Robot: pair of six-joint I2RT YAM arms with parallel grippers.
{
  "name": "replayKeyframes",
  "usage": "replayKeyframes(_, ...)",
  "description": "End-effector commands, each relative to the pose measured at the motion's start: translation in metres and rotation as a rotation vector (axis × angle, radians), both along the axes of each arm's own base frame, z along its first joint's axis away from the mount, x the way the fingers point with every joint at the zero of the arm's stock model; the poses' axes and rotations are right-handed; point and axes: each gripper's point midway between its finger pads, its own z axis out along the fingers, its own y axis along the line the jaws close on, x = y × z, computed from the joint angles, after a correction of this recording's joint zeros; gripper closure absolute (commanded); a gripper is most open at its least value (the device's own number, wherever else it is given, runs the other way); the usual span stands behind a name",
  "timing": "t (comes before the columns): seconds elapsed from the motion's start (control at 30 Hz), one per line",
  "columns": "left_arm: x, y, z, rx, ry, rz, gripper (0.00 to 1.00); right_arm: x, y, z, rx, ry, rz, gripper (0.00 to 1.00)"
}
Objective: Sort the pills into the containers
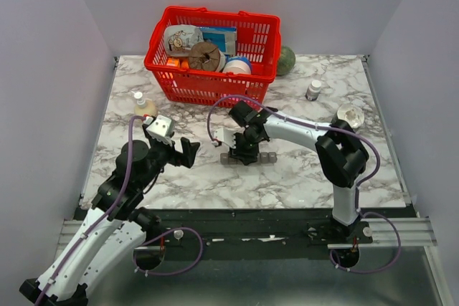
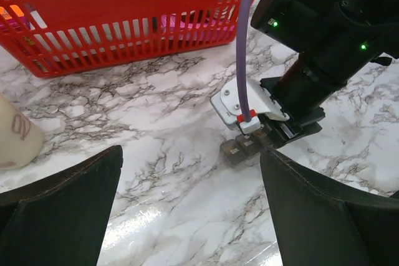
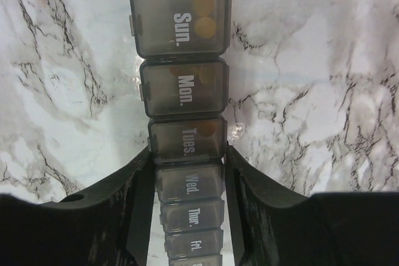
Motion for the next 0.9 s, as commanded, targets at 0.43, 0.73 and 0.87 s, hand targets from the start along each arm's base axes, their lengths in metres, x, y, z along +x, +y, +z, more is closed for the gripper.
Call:
replayKeyframes(0.43,-0.009,-0.032,-0.031,-0.177,0.185,-0.078,0.02,-0.039,-0.025,0.079,0.265,-0.015,0.119,0.26)
replayKeyframes(0.73,0.009,-0.089,-0.088,-0.261,0.488,-0.19,0.29,-0.039,-0.045,0.04,0.299,-0.285,0.318,0.26)
replayKeyframes(0.87,0.015,-0.114,-0.108,-0.295,0.574,-0.271,0.47,-0.014,-0.031,0.033,0.284,-0.338,0.276,0.26)
